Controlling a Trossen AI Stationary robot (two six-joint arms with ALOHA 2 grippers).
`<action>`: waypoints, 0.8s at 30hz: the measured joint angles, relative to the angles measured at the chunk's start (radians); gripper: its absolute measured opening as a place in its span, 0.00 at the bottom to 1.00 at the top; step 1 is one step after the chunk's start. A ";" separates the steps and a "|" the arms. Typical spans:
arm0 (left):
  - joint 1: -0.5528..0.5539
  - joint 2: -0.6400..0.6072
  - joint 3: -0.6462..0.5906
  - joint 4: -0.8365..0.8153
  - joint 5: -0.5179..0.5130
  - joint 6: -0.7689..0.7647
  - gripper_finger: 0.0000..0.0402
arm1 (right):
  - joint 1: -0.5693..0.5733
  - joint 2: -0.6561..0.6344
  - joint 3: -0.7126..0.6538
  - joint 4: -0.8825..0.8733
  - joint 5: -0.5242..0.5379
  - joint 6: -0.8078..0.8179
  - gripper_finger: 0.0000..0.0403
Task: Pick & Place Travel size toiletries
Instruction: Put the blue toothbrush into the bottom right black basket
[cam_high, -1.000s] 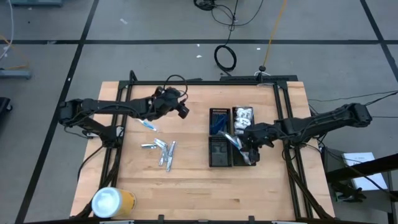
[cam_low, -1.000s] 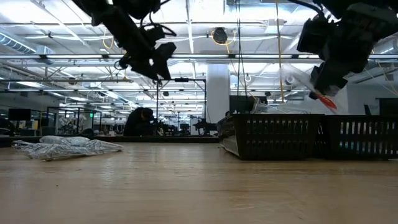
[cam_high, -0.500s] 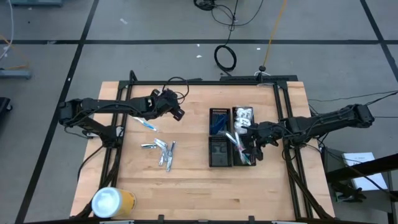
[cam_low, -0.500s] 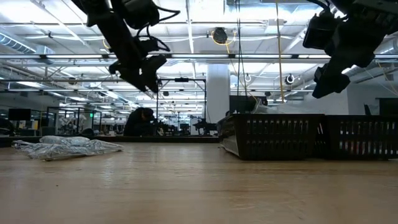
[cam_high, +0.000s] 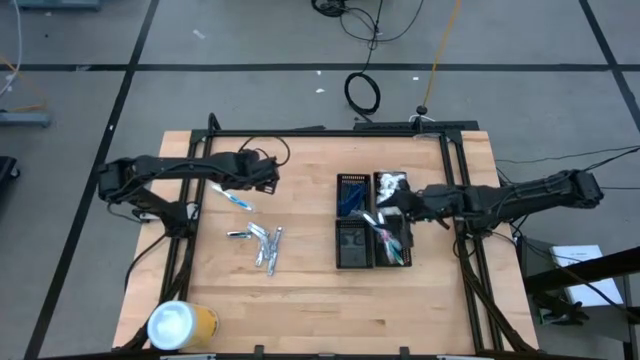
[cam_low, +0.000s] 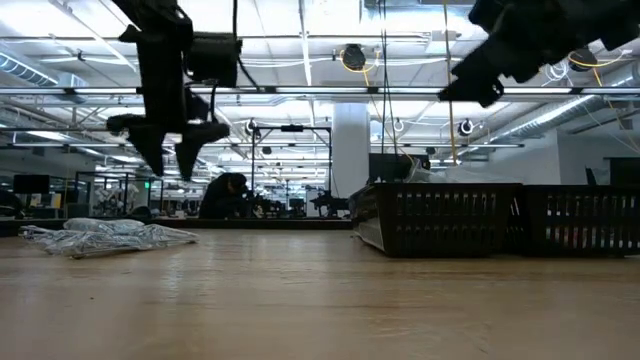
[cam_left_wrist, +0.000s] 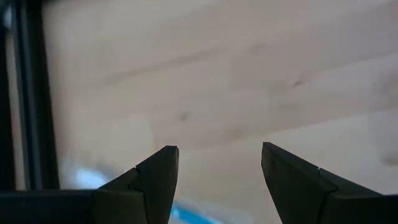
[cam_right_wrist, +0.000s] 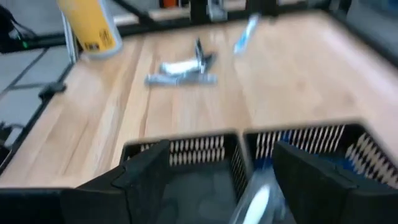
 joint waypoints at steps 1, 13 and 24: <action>0.004 0.010 0.000 -0.026 0.014 -0.028 0.57 | -0.006 0.000 0.000 0.026 0.000 -0.018 0.67; 0.047 0.251 0.000 -0.124 0.231 -0.087 0.57 | -0.031 0.000 0.000 0.135 -0.003 -0.118 0.66; -0.005 0.347 0.004 0.001 0.263 -0.044 0.56 | -0.009 0.000 0.000 0.129 -0.004 -0.122 0.65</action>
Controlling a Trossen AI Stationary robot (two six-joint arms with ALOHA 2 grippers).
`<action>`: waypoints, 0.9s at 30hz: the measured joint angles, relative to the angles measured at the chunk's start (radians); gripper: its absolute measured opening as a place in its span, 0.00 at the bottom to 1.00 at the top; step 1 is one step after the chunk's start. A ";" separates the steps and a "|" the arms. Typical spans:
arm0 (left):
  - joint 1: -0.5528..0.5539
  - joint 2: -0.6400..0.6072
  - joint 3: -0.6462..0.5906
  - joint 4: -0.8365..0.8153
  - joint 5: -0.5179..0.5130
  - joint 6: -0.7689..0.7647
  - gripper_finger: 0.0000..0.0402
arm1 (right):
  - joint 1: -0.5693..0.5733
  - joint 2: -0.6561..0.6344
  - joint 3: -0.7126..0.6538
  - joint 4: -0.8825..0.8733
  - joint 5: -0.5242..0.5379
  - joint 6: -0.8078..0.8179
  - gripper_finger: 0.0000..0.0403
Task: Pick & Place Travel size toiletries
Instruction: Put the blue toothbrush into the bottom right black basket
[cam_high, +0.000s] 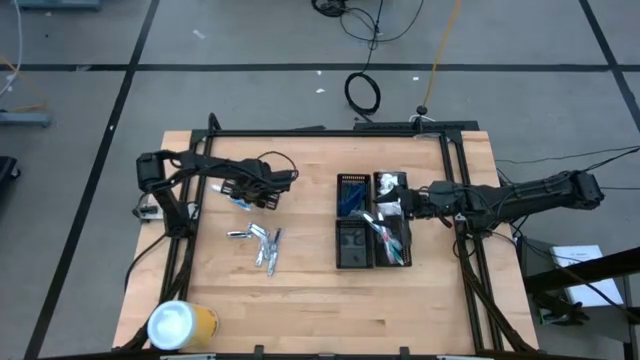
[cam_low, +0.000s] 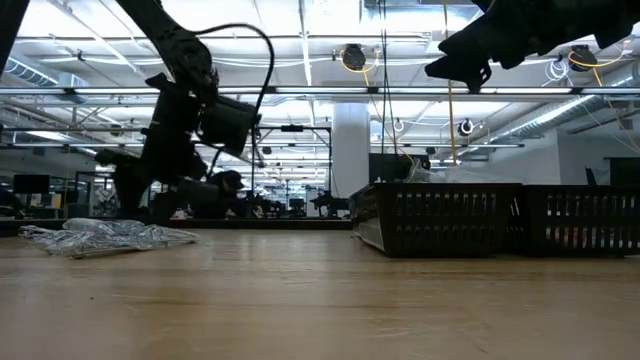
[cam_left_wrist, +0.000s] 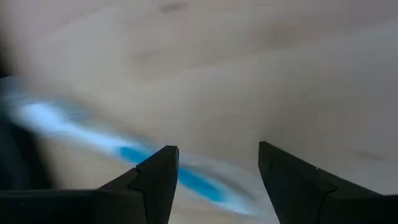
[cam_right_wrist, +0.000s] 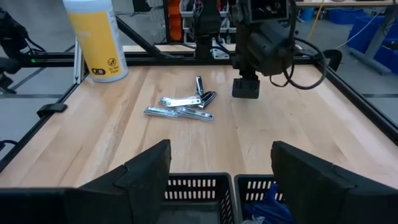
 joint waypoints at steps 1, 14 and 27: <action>-0.014 0.000 0.008 0.027 0.021 0.008 0.56 | 0.002 0.000 0.000 -0.003 0.000 0.000 0.65; -0.116 -0.043 0.135 -0.454 -0.187 -0.305 0.33 | 0.003 0.000 0.000 -0.026 -0.001 0.000 0.64; -0.030 -0.040 -0.037 -0.446 -0.179 -0.369 0.01 | 0.003 0.000 0.000 -0.029 -0.131 0.000 0.64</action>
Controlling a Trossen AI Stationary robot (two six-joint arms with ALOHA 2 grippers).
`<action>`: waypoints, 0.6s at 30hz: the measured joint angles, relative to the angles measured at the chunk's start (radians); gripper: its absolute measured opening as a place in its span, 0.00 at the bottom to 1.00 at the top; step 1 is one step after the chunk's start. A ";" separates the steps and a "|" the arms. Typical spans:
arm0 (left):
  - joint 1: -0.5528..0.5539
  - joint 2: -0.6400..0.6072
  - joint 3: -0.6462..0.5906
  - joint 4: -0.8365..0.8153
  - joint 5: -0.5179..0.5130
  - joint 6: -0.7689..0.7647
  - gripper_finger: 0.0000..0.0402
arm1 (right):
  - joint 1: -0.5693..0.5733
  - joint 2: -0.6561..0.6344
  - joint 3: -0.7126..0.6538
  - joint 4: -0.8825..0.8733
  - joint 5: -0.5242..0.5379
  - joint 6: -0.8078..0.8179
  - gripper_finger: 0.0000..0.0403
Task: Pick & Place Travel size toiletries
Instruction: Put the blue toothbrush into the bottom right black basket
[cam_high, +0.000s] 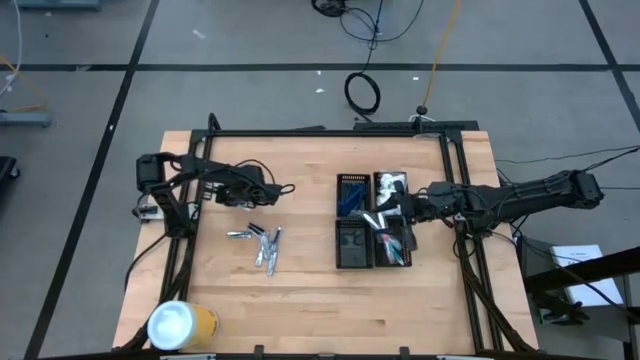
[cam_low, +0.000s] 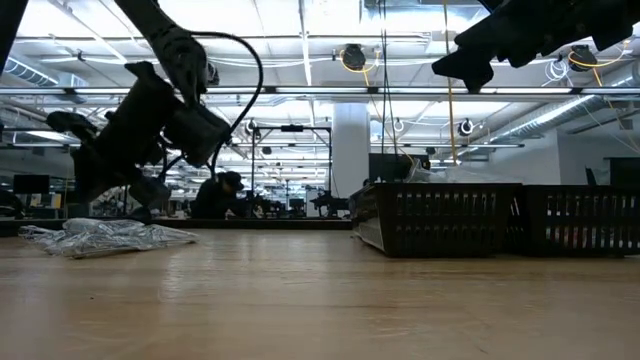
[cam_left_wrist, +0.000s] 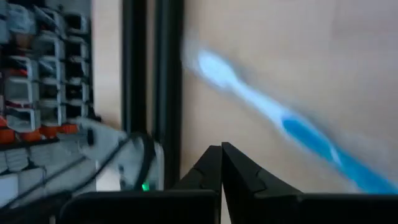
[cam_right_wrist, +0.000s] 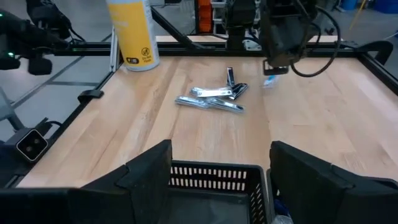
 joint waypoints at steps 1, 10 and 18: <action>0.010 0.000 -0.006 0.003 -0.027 -0.007 0.01 | 0.000 0.000 0.000 0.000 0.000 0.000 0.64; 0.112 -0.001 -0.060 0.234 -0.091 0.111 0.07 | 0.000 0.000 0.000 0.001 0.000 0.001 0.64; 0.167 -0.005 -0.098 0.433 0.004 0.257 0.01 | 0.000 0.000 0.000 0.001 0.000 0.022 0.64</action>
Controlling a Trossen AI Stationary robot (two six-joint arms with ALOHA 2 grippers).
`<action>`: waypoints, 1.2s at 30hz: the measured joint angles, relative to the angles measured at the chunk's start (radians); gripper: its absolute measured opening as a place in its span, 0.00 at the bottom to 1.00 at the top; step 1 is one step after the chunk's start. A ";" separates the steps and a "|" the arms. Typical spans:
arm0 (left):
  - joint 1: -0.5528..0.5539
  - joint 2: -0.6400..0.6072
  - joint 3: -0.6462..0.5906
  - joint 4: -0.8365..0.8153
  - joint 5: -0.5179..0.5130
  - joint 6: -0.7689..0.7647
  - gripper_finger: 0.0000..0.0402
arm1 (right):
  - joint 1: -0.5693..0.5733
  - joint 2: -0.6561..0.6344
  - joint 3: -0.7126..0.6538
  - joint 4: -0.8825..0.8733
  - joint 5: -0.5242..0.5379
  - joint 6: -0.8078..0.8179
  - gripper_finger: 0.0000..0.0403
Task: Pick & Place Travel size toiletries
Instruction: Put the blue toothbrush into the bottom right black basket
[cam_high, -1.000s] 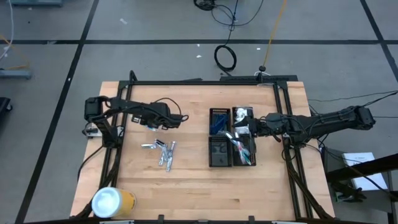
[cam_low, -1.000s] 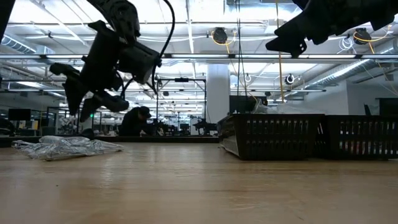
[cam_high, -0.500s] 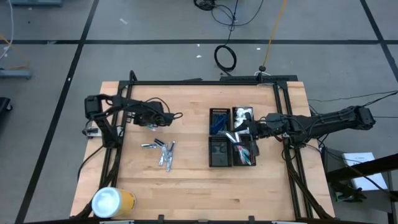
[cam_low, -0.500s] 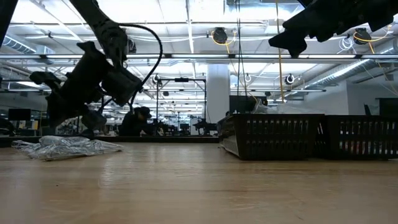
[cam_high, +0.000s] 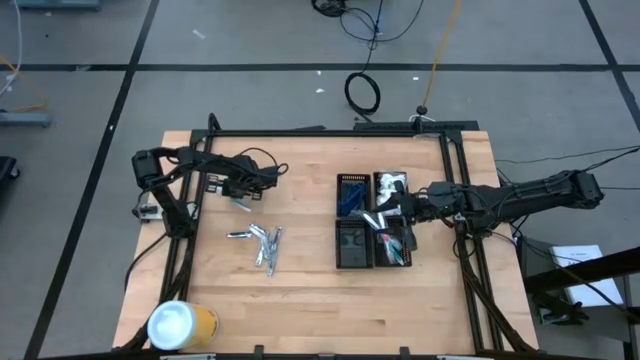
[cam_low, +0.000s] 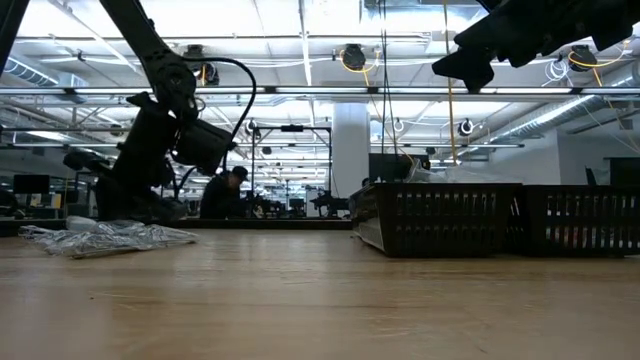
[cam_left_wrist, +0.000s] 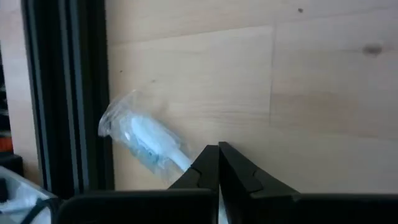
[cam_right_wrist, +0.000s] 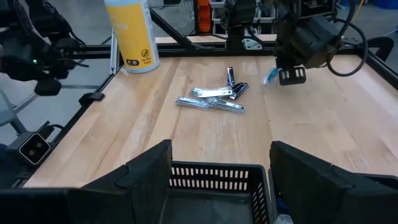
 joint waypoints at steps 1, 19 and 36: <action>-0.006 0.000 0.000 0.009 0.002 0.013 0.02 | 0.000 0.000 0.000 0.000 0.000 0.000 0.64; -0.163 0.004 0.186 -0.424 -0.073 -0.172 0.00 | 0.000 0.000 0.000 0.003 0.001 0.003 0.64; -0.012 0.004 -0.026 -0.196 0.075 -0.158 0.00 | 0.000 0.000 0.000 0.002 0.000 0.027 0.64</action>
